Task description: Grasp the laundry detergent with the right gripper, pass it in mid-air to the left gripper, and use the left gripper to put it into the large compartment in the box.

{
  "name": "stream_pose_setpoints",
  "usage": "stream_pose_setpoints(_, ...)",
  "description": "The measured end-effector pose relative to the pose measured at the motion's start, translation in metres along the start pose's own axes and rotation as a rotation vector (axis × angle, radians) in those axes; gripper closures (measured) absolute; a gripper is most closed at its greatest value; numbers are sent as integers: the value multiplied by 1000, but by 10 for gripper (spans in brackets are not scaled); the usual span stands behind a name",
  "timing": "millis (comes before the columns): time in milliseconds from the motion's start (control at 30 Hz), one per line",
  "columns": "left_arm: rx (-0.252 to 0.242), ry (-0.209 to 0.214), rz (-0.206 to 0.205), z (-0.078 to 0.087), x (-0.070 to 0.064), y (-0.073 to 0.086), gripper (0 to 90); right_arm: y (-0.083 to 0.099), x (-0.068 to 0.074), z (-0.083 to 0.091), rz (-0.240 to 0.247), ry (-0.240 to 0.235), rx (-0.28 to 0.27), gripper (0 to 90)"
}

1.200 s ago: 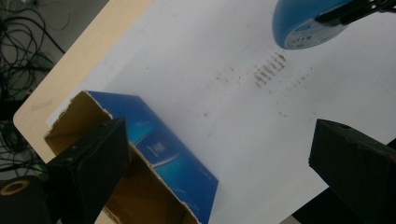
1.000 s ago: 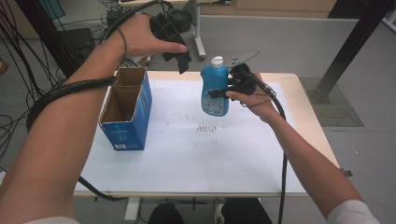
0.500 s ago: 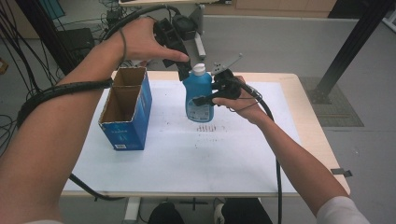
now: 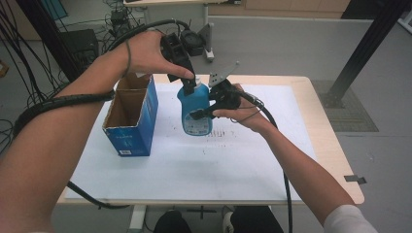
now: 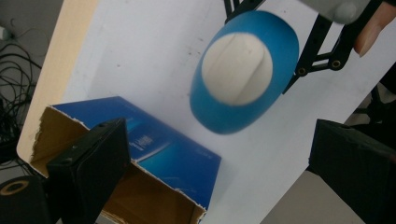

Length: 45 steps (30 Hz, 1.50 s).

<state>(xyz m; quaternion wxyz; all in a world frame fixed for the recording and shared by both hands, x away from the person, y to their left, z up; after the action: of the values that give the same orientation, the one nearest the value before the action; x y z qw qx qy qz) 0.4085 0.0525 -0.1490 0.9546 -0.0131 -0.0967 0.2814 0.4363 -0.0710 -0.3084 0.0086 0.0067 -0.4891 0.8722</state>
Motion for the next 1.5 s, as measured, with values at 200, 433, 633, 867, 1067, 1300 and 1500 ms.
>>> stream_pose_setpoints(200,15,20,-27,-4,-6,-1,58,-4,6,-5,25,-34,-27,450)
stream_pose_setpoints(433,33,31,-44,-7,-11,-2,58,-7,14,-6,52,-52,-52,450)
stream_pose_setpoints(633,41,42,-47,-10,-14,-3,58,-7,17,-4,55,-57,-65,450)
stream_pose_setpoints(867,46,52,-64,-14,-16,-6,58,-8,20,-2,70,-60,-76,450)
stream_pose_setpoints(1067,63,56,-77,-18,-17,-6,59,-9,22,-1,75,-64,-83,450)
stream_pose_setpoints(1300,81,63,-91,-23,-18,-8,60,-10,23,0,73,-67,-89,449)
stream_pose_setpoints(1500,91,64,-97,-28,-19,-9,60,-10,23,0,74,-73,-97,449)
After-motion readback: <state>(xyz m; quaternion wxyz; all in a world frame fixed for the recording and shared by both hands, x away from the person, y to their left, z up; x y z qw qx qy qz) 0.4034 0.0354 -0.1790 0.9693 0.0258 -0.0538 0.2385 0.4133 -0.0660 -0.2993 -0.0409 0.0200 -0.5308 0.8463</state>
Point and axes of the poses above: each handheld gripper's, and its own axes: z roughly backward along the jaws, y roughly out of its underside, x roughly to its left, the point moved 1 cm from there along -z, roughly forward along the jaws, and after that the axes turned 4 degrees about z, right-handed, at the moved point
